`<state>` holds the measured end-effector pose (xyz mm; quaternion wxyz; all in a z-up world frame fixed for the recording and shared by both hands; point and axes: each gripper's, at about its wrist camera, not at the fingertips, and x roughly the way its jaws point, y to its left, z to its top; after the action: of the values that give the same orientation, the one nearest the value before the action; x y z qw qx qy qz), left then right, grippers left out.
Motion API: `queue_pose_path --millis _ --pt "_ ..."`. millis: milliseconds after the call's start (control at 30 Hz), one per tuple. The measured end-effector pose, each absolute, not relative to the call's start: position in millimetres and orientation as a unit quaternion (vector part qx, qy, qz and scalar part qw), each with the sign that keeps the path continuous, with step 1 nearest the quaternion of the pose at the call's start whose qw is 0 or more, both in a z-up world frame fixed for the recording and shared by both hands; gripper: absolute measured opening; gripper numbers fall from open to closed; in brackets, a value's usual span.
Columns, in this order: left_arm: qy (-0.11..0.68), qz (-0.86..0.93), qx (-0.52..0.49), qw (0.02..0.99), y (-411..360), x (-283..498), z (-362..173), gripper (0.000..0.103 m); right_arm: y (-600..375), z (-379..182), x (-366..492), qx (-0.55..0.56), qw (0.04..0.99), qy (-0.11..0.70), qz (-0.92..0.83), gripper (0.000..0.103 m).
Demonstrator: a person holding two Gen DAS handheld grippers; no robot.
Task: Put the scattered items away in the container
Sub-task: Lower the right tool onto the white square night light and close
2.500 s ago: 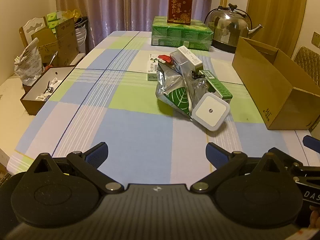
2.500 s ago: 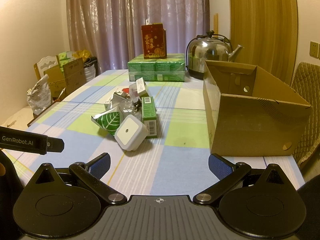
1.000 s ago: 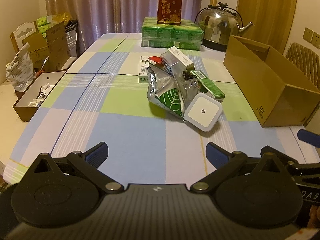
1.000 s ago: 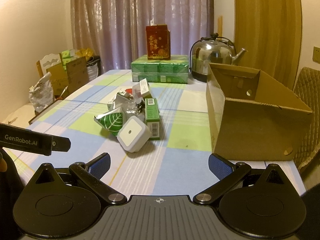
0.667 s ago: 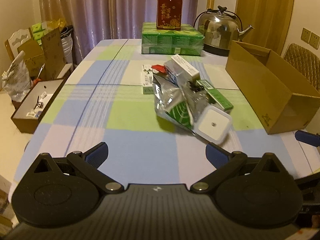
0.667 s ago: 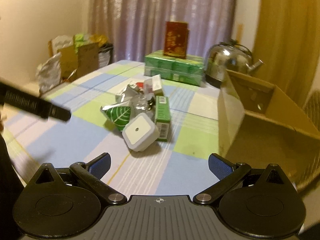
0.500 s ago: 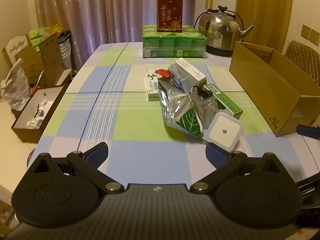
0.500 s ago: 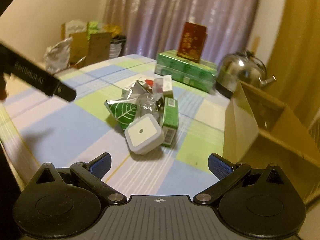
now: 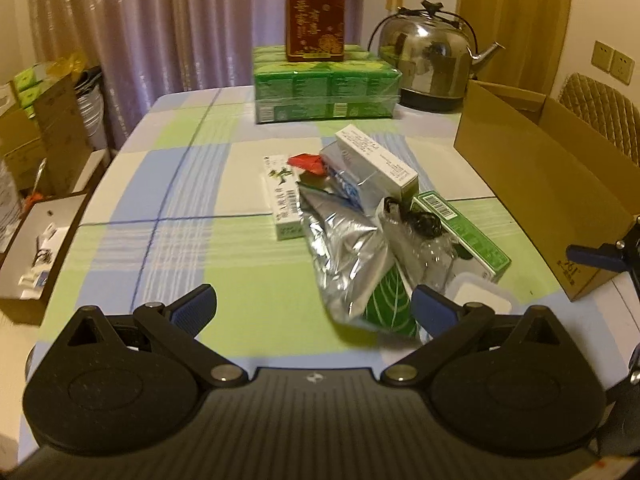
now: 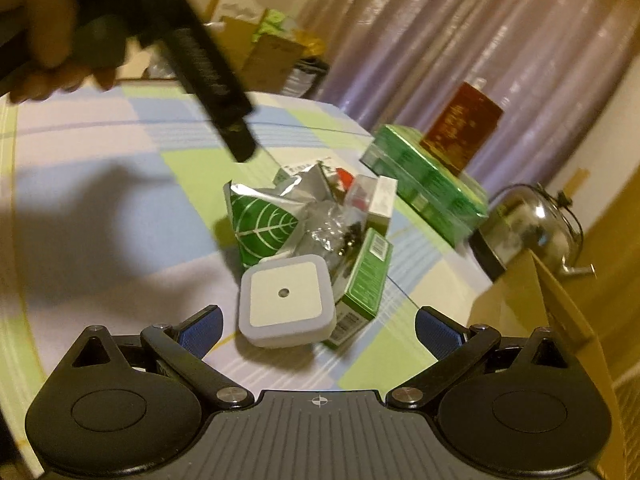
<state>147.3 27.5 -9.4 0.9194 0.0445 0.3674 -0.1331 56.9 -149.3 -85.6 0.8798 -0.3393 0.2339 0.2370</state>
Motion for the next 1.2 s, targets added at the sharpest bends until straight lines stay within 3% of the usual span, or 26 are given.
queue_pose_path --millis 367,500,867,1033,1200 --pt "0.390 -0.145 0.059 0.907 26 182 -33 0.102 -133 -117 71 -0.400 0.851 0.217 0.260 0.085" --pt "0.414 -0.144 0.050 0.898 29 187 -46 0.102 -129 -125 78 -0.406 0.845 0.229 0.261 0.075" --pt "0.415 -0.162 0.042 0.894 32 189 -48 0.102 -121 -128 84 -0.422 0.842 0.218 0.255 0.074" --pt "0.415 -0.167 0.036 0.893 29 191 -47 0.102 -120 -127 87 -0.415 0.846 0.222 0.251 0.062" --pt "0.417 -0.174 0.036 0.892 24 192 -47 0.102 -126 -122 89 -0.391 0.856 0.230 0.247 0.062"
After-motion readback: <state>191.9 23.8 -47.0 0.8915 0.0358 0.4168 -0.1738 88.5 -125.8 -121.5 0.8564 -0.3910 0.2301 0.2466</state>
